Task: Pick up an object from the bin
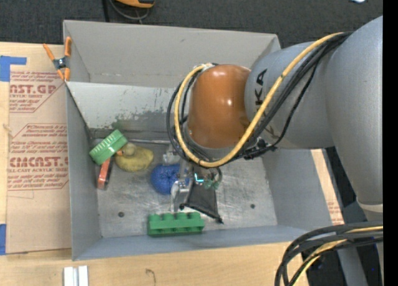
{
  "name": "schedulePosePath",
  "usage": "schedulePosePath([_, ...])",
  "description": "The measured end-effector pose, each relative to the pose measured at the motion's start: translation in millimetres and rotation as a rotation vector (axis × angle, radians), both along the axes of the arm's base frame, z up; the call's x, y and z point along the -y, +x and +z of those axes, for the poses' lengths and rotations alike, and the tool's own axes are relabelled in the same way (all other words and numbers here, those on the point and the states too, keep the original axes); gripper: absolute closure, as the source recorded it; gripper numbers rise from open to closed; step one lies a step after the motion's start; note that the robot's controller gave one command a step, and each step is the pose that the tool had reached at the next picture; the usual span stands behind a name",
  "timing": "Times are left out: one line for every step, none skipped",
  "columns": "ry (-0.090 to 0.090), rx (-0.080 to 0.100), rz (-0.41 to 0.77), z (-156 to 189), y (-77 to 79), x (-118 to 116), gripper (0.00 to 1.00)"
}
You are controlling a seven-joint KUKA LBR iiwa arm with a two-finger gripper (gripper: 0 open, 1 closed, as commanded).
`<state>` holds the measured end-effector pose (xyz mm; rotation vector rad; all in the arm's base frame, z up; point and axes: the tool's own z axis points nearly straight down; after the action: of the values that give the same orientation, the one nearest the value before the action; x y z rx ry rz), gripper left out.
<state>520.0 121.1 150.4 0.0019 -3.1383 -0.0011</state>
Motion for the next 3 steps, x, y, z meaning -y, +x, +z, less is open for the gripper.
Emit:
schedulePosePath([0.001,0.003,-0.001,1,1.1,0,0.0])
schedulePosePath([0.001,0.009,0.005,-73,25.1,40,1.0])
schedulePosePath([0.001,0.009,0.004,-73,25.1,40,1.0])
